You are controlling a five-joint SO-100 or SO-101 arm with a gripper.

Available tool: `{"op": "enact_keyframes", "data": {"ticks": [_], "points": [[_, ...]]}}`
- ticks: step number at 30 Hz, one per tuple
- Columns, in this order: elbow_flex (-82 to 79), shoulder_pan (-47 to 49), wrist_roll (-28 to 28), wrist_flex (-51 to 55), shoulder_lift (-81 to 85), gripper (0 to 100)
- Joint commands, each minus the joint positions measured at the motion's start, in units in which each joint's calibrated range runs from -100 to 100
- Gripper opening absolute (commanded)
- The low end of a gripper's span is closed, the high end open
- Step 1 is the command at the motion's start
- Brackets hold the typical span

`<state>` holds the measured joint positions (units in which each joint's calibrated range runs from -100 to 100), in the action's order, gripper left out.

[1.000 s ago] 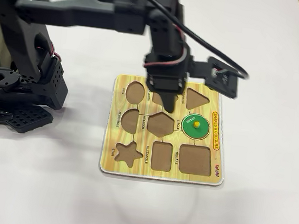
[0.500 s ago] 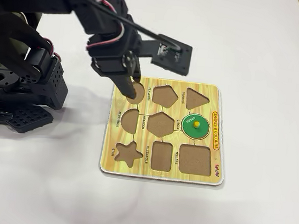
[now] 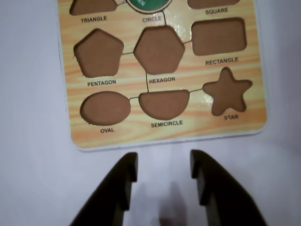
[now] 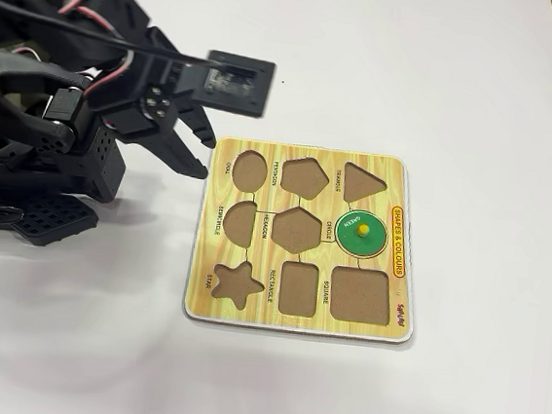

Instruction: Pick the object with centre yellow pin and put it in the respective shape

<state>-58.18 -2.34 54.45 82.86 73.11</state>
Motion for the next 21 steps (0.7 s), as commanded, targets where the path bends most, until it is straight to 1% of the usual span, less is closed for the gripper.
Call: {"op": "enact_keyframes", "data": {"ticks": [1,7,17,21], "points": [[-3.42,0.29,0.16,-0.49,10.57,14],[-11.87,0.29,0.16,-0.49,26.14,14],[-26.89,0.29,0.21,-0.58,25.47,13],[-28.96,0.09,0.1,-2.4,25.47,14]]}}
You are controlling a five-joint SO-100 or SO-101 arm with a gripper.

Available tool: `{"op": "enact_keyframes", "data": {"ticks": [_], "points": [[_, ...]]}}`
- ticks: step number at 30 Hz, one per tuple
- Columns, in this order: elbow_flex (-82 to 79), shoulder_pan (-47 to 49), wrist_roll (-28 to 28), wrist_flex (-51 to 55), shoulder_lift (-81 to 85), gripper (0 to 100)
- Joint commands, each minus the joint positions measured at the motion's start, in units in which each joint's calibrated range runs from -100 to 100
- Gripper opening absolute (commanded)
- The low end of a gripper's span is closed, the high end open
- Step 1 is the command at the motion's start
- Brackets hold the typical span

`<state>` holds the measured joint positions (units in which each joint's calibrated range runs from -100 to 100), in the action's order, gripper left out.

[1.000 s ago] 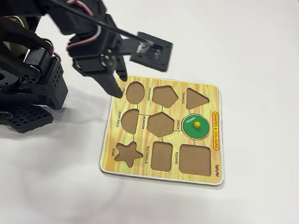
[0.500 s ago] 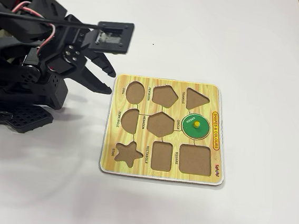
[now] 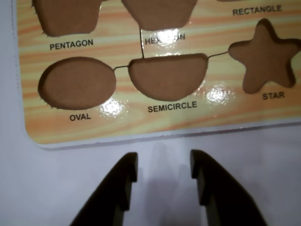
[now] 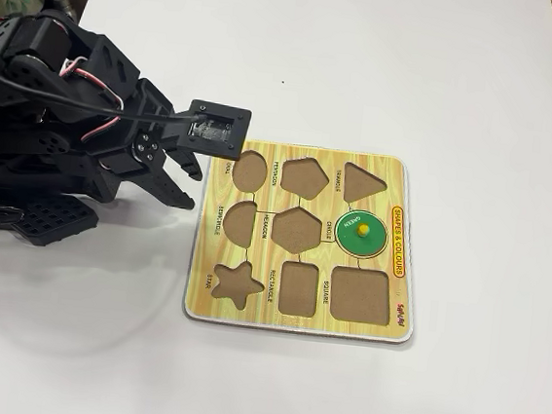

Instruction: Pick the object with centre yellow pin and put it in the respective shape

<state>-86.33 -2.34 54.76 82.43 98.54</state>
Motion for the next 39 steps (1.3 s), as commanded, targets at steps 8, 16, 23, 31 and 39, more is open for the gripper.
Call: {"op": "enact_keyframes", "data": {"ticks": [8,16,23,31,39], "points": [[-1.26,-0.01,-0.84,-2.05,0.04,14],[-1.35,-0.01,-0.84,-2.05,0.12,14],[-1.26,-0.01,-0.84,-2.05,0.04,14],[-1.26,-0.01,-0.84,-2.05,0.04,14],[-1.26,-0.01,-0.84,-2.05,0.04,14]]}}
